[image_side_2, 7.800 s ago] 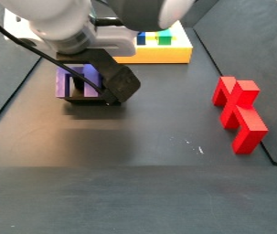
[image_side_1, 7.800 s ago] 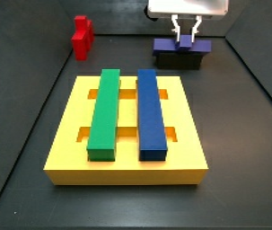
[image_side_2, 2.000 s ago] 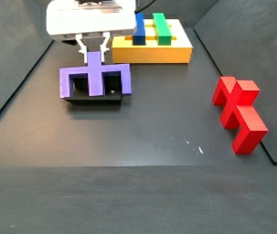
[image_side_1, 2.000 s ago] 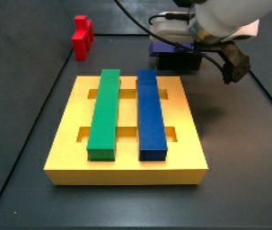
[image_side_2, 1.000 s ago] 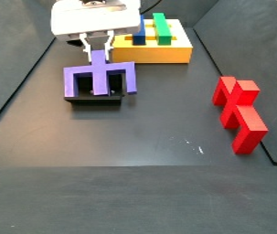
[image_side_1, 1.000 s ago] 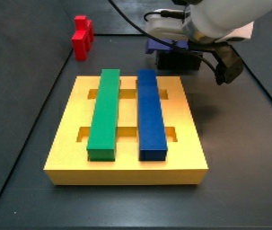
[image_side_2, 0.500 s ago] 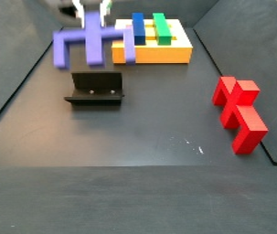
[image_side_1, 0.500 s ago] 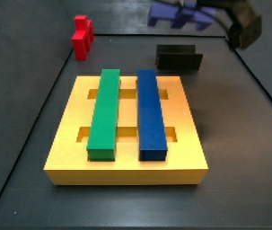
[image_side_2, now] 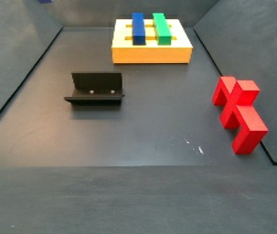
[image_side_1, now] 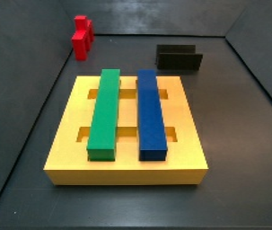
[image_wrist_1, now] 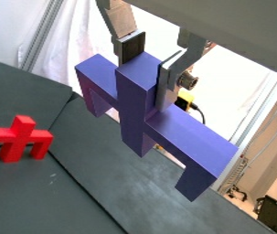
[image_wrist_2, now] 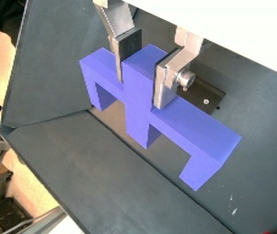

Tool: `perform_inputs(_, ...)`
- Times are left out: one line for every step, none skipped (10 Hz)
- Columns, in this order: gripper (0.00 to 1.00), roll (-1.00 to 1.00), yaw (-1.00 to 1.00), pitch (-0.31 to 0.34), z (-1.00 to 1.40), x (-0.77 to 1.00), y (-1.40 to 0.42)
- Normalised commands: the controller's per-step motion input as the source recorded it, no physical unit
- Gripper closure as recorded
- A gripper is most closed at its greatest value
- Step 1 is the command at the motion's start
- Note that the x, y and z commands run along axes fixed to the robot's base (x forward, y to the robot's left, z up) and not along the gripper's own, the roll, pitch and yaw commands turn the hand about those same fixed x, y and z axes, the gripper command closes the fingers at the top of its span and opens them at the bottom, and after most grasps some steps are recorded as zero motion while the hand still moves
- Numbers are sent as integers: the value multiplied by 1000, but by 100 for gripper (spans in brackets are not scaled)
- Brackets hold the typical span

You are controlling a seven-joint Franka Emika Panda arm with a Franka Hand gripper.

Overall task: Pick up the purple object. Move up. Place the purple object on the fixture. Regrasp the purple object. Move to above the board. Insert the purple object.
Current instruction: Move to above the board.

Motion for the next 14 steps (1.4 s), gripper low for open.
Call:
perform_inputs(100,-1000,35,-10,279,-913,-1400)
perform_inputs(100,-1000,37,-26,298,-930,-1400)
perform_inputs(100,-1000,42,-44,296,-1004,-1400)
perform_inputs(100,-1000,43,-47,279,-1032,-1400)
perform_inputs(100,-1000,42,-67,291,-1052,-1400)
perform_inputs(100,-1000,45,-74,280,-1086,-1400)
perform_inputs(100,-1000,39,-85,82,-412,-468)
perform_inputs(100,-1000,37,-90,14,-163,-134)
perform_inputs(100,-1000,19,-84,3,-42,34)
perform_inputs(100,-1000,14,-99,13,-54,16)
perform_inputs(100,-1000,13,-135,-6,-75,27)
perform_inputs(100,-858,5,-135,-2,-74,35)
perform_inputs(100,-488,0,-108,0,-75,40)
perform_inputs(100,-360,-5,-96,-2,-66,29)
